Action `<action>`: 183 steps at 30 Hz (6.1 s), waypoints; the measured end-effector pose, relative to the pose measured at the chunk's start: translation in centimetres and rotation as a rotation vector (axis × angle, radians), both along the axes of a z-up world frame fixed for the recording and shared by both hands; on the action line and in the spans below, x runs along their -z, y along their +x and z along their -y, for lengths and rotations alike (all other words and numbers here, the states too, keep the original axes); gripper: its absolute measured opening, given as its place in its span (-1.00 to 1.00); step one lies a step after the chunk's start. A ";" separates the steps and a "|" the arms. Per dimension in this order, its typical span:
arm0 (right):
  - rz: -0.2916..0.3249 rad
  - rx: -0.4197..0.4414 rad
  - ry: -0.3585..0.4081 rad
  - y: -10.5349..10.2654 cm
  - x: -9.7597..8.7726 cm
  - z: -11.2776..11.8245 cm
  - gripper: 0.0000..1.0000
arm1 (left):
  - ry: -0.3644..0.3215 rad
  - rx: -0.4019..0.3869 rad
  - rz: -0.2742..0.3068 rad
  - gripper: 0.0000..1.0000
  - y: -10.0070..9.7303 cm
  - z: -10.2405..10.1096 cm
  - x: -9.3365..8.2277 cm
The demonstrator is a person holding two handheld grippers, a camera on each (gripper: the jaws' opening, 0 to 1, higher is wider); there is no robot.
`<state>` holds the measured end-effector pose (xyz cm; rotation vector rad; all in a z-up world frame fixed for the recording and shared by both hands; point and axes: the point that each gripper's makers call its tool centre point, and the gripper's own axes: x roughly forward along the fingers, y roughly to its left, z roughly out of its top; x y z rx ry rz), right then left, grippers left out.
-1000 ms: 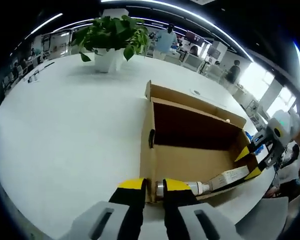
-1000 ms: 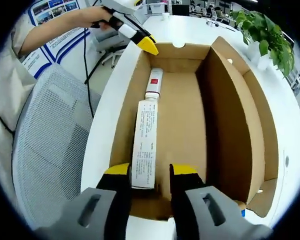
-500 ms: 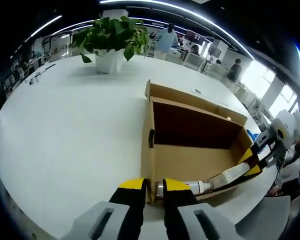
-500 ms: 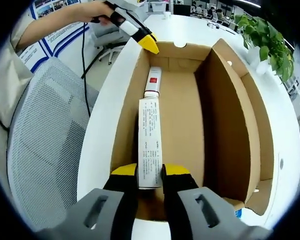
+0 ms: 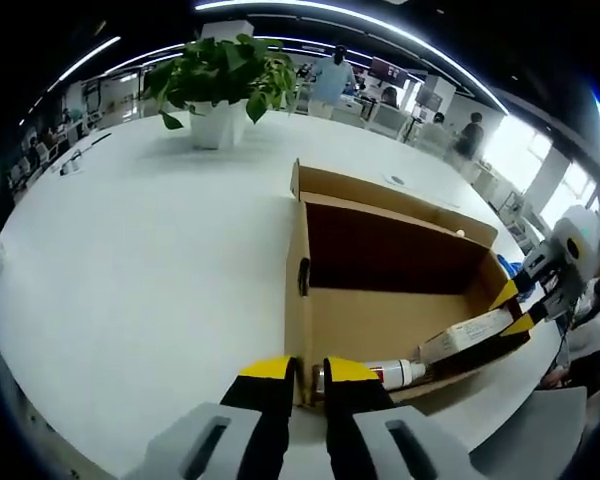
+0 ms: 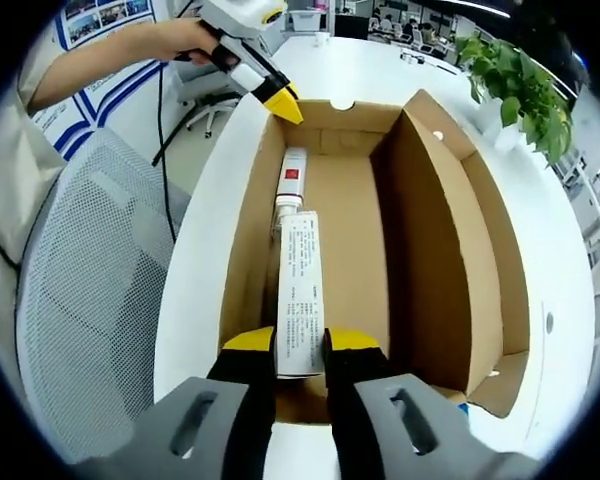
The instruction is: Operate the shoe box by opening the lid, removing the specified soft item, and placing it in the target area until the item is outside and the box remains undamaged.
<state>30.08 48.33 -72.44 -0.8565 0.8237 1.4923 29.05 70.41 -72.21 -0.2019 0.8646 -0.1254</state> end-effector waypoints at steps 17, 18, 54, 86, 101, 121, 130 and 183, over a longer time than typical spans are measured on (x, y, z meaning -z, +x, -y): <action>0.017 0.080 0.095 1.2 -4.5 1.0 -0.70 | 0.023 -0.006 -0.019 -0.87 0.0 -0.2 0.2; 0.018 0.082 0.098 1.2 -4.7 1.0 -0.70 | 0.025 -0.006 -0.019 -0.88 0.0 -0.2 0.2; 0.130 0.199 0.142 5.6 -11.7 9.5 -0.71 | 0.069 -0.062 -0.049 -0.93 0.1 -0.3 0.2; 0.239 0.272 -0.030 12.9 -11.5 22.2 -0.70 | 0.049 -0.095 -0.059 -0.93 -0.5 -0.6 0.4; 0.220 0.265 -0.131 15.2 -8.1 26.6 -0.70 | 0.047 -0.114 -0.054 -0.93 -0.6 -0.5 0.4; 0.198 0.249 -0.268 17.0 -2.6 31.3 -0.70 | 0.052 -0.111 -0.057 -0.93 -0.5 -0.6 0.5; 0.191 0.228 -0.324 17.2 -0.8 33.2 -0.69 | 0.057 -0.110 -0.060 -0.93 -0.5 -0.6 0.5; 0.334 0.260 -0.449 20.1 0.8 36.9 -0.32 | 0.047 -0.075 -0.029 -0.70 0.2 -1.0 0.4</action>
